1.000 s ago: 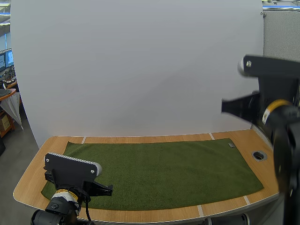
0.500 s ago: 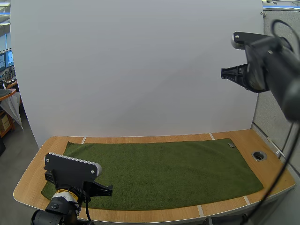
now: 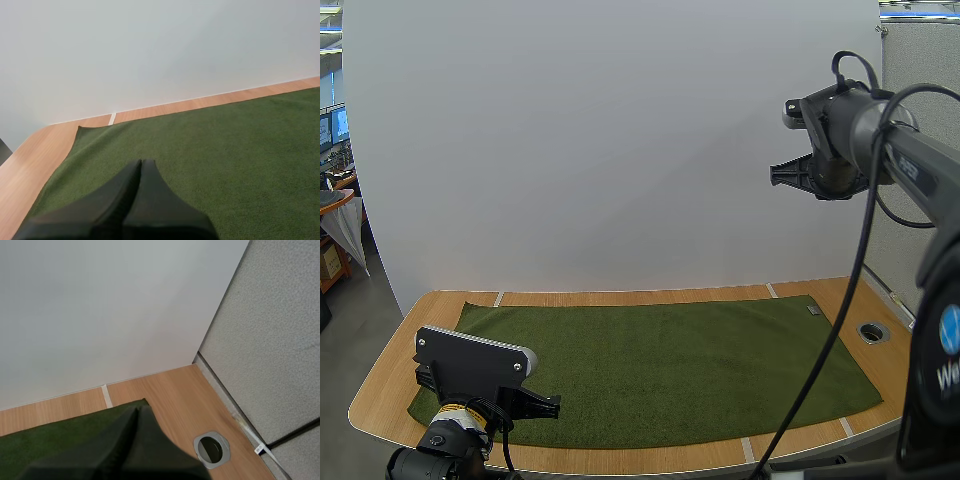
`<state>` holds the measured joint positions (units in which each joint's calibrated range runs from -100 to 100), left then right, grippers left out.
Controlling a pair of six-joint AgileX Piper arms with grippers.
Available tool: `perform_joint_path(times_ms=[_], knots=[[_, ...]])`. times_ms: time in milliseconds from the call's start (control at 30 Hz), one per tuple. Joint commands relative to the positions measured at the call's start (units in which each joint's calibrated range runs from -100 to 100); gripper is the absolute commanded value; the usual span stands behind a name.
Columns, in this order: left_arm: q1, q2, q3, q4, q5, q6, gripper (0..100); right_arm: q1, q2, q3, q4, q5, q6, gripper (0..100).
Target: Fold the towel
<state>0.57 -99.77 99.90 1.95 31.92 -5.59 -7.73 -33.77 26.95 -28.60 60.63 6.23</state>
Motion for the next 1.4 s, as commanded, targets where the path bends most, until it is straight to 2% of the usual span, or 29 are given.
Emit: perform_joint_path(times_ms=[0,100,267,300,433,667,733,1033,1300,1333,1367], knots=[[-0.16,-0.2,0.1,0.1,-0.5,-0.3,0,-1.7,2.5,-0.9,0.1,-4.1,-1.4,0],[-0.16,-0.2,0.1,0.1,-0.5,-0.3,0,-4.9,5.6,-0.9,3.5,-8.3,-5.0,0],[-0.16,-0.2,0.1,0.1,-0.5,-0.3,0,-10.8,10.3,-0.9,20.5,-13.3,-20.5,0],[-0.16,-0.2,0.1,0.1,-0.5,-0.3,0,-12.0,11.4,-0.9,25.1,-13.5,-25.3,0],[-0.16,-0.2,0.1,0.1,-0.5,-0.3,0,-14.7,15.3,-0.9,36.9,-13.7,-38.3,0],[-0.16,-0.2,0.1,0.1,-0.5,-0.3,0,-17.1,22.6,-0.9,51.0,-13.7,-54.7,0],[-0.16,-0.2,0.1,0.1,-0.5,-0.3,0,-17.2,25.1,-1.5,52.8,-13.7,-57.0,0],[-0.16,-0.2,0.1,0.1,-0.5,-0.3,0,-17.2,34.4,-8.6,53.3,-12.8,-61.1,0],[-0.16,-0.2,0.1,0.1,-0.5,-0.3,0,-17.2,40.5,-13.4,53.3,-5.6,-64.8,0],[-0.16,-0.2,0.1,0.1,-0.5,-0.3,0,-17.2,40.8,-13.4,53.3,-5.2,-64.8,6],[-0.16,-0.2,0.1,0.1,-0.5,-0.3,0,-17.2,41.2,-13.4,53.4,-4.8,-64.8,16]])
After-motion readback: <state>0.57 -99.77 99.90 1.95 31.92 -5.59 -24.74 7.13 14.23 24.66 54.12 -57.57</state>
